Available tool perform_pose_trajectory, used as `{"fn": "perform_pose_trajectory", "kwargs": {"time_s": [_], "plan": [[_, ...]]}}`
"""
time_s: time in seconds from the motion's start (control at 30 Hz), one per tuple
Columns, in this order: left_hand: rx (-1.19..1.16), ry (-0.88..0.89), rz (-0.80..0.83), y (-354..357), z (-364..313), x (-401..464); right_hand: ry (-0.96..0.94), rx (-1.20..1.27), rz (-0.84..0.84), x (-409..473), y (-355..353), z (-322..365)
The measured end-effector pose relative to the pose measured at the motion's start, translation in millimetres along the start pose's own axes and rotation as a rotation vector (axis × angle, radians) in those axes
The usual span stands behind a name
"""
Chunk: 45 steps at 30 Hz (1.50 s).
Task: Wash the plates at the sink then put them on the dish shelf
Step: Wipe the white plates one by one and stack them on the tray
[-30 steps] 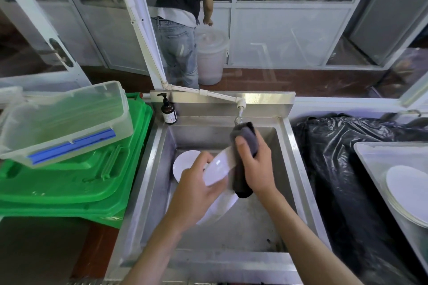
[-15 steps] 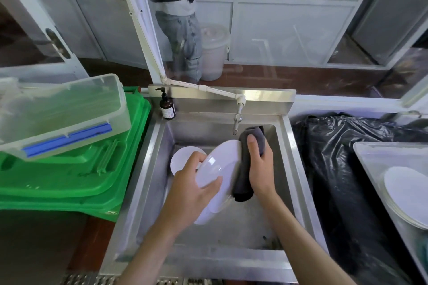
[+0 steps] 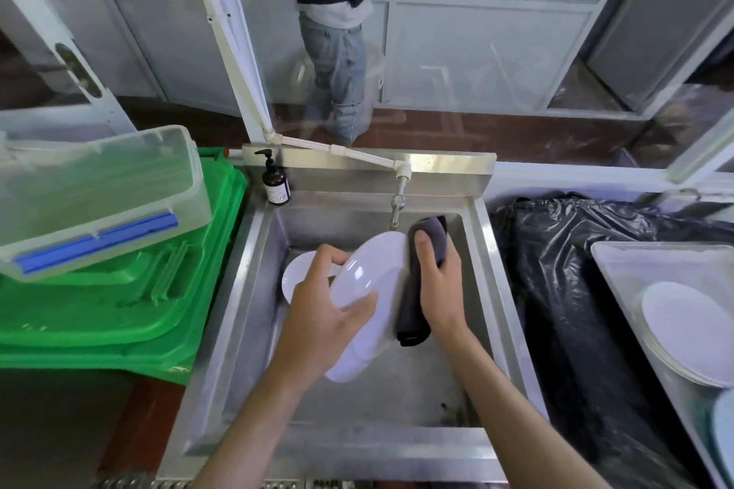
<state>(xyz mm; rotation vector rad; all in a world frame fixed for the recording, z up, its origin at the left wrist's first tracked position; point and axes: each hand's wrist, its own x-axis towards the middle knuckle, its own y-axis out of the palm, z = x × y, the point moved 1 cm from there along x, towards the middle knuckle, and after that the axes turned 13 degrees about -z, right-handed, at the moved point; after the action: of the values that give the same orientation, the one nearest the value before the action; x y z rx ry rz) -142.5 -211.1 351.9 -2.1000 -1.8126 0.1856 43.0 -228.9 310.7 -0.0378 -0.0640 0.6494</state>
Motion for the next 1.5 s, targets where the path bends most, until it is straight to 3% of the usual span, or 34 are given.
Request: {"fn": "perform_pose_trajectory", "kwargs": {"time_s": [0.1, 0.23, 0.37, 0.43, 0.57, 0.7, 0.9, 1.1, 1.27, 1.37, 1.5], "plan": [[0.023, 0.049, 0.118, -2.5, -1.6, 9.2, -0.175, 0.028, 0.011, -7.0, -3.1, 9.2], [0.129, 0.016, 0.246, 9.2, 4.3, 7.3, -0.434, -0.091, 0.221, -11.8, 1.4, 10.6], [0.118, 0.015, 0.235, 17.6, 17.3, -5.6, -0.358, -0.069, 0.200, -17.0, 1.0, -1.5], [0.048, -0.020, 0.188, 14.4, 17.9, -5.0, -0.253, -0.074, 0.152, -18.2, 1.8, -5.7], [-0.126, -0.085, 0.069, 1.7, 12.0, 10.7, 0.133, -0.129, 0.044, -5.0, 0.2, -21.0], [-0.224, -0.150, -0.085, -5.9, 6.3, 23.9, 0.257, -0.174, 0.050, -8.9, -3.9, -30.4], [-0.339, -0.398, -0.310, 0.7, 21.0, 30.3, 0.223, -0.229, 0.019, -22.9, 1.2, -44.2], [-0.407, -0.559, -0.522, 17.1, 28.1, 33.1, -0.085, -0.394, 0.019, -54.1, 8.6, -38.6], [-0.388, -0.516, -0.532, 26.4, 37.2, 29.6, -0.357, -0.356, 0.084, -75.7, 35.9, -21.1], [-0.428, -0.526, -0.504, 29.4, 40.5, 19.9, -0.310, -0.346, 0.077, -53.5, 50.2, -7.9], [-0.304, -0.378, -0.480, 20.0, 38.2, 22.4, -0.198, -0.422, 0.024, -24.7, 50.2, -13.2]]}}
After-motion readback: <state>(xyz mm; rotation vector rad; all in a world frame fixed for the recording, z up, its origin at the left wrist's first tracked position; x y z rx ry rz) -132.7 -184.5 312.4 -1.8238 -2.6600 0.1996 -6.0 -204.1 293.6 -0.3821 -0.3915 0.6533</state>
